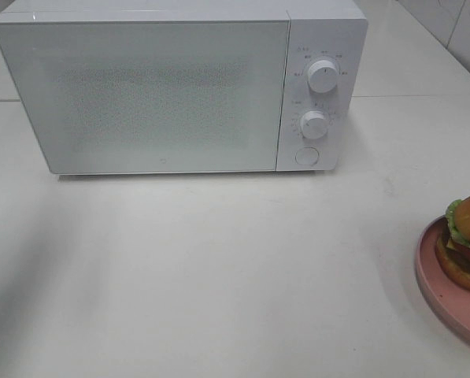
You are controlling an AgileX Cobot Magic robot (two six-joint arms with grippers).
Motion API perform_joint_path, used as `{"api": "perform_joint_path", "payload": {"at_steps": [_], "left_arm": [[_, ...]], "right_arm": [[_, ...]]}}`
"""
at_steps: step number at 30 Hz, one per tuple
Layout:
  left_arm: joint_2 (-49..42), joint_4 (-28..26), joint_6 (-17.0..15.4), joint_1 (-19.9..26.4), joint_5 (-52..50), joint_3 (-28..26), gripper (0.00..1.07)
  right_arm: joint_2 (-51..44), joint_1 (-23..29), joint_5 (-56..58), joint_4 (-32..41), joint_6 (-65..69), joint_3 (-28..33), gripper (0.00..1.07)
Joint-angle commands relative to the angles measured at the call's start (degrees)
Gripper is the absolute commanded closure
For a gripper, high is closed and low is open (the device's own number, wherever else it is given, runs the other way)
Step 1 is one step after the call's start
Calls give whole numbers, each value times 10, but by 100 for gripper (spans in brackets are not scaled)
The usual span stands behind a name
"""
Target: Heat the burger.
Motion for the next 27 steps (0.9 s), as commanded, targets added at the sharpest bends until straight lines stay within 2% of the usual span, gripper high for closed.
{"api": "perform_joint_path", "payload": {"at_steps": [1, 4, 5, 10, 16, 19, 21, 27], "left_arm": [[-31, 2, 3, 33, 9, 36, 9], [-111, 2, 6, 85, 8, 112, 9], [-111, 2, 6, 85, 8, 112, 9], [-207, 3, 6, 92, 4, 182, 9], [-270, 11, 6, 92, 1, 215, 9], [-318, 15, 6, 92, -17, 245, 9], [-386, 15, 6, 92, -38, 287, 9], [-450, 28, 1, 92, -41, 290, 9]], "right_arm": [[-15, -2, -8, -2, -7, 1, 31], [-15, -2, -8, -2, -7, 1, 31], [-15, -2, -8, -2, -7, 1, 31], [-15, -2, -8, -2, -7, 1, 31], [-15, -2, -8, -2, -7, 1, 31], [-15, -2, -8, -2, -7, 1, 31], [-15, -2, -8, -2, -7, 1, 31], [-15, -2, -8, -2, -7, 1, 31]]}}
